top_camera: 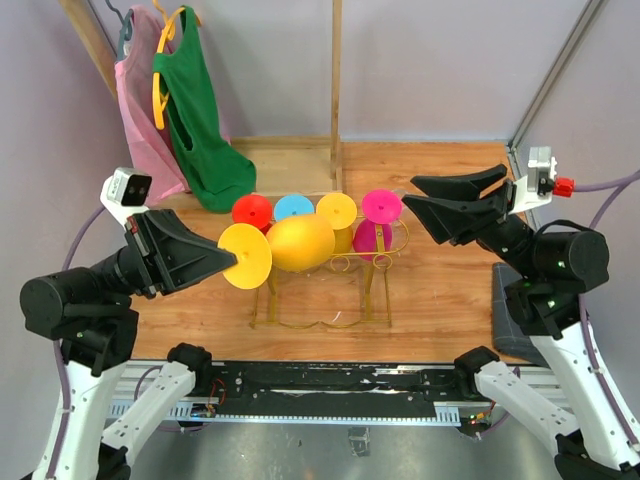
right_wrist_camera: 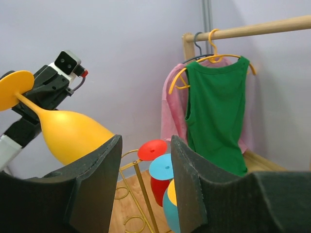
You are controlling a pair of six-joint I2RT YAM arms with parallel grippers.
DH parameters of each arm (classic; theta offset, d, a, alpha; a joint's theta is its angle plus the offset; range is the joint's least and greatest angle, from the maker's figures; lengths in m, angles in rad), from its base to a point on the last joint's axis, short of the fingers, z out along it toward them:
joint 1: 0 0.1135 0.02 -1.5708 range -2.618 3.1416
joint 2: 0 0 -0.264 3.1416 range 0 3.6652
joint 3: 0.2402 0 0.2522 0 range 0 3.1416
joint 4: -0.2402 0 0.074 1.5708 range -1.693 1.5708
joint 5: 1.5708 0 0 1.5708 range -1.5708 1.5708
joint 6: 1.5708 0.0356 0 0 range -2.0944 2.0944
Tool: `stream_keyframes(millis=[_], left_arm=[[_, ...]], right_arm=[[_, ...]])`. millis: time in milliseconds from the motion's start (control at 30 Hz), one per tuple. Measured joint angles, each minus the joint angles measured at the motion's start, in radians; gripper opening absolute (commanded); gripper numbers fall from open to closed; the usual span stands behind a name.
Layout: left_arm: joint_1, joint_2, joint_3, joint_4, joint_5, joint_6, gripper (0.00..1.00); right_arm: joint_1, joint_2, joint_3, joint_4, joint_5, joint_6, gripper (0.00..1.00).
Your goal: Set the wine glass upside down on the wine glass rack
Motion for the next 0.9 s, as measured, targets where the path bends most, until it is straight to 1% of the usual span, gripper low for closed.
stream_keyframes(millis=[167,267,533,800,900], left_arm=[[0.0,0.032,0.111,-0.284,0.031,0.101,0.0],[0.0,0.06,0.153,-0.406,0.052,0.137,0.0],[0.0,0.079,0.163,-0.657,0.105,0.182,0.0],[0.0,0.091,0.294,-0.914,0.115,0.291,0.0],[0.0,0.09,0.32,-1.002,0.114,0.336,0.0]], right_arm=[[0.0,-0.059,-0.029,-0.063,0.069,-0.053,0.47],[0.0,-0.068,-0.029,-0.103,0.099,-0.08,0.47],[0.0,-0.08,-0.042,-0.172,0.146,-0.122,0.47],[0.0,-0.054,-0.039,-0.199,0.159,-0.131,0.46],[0.0,-0.047,-0.038,-0.203,0.16,-0.13,0.46]])
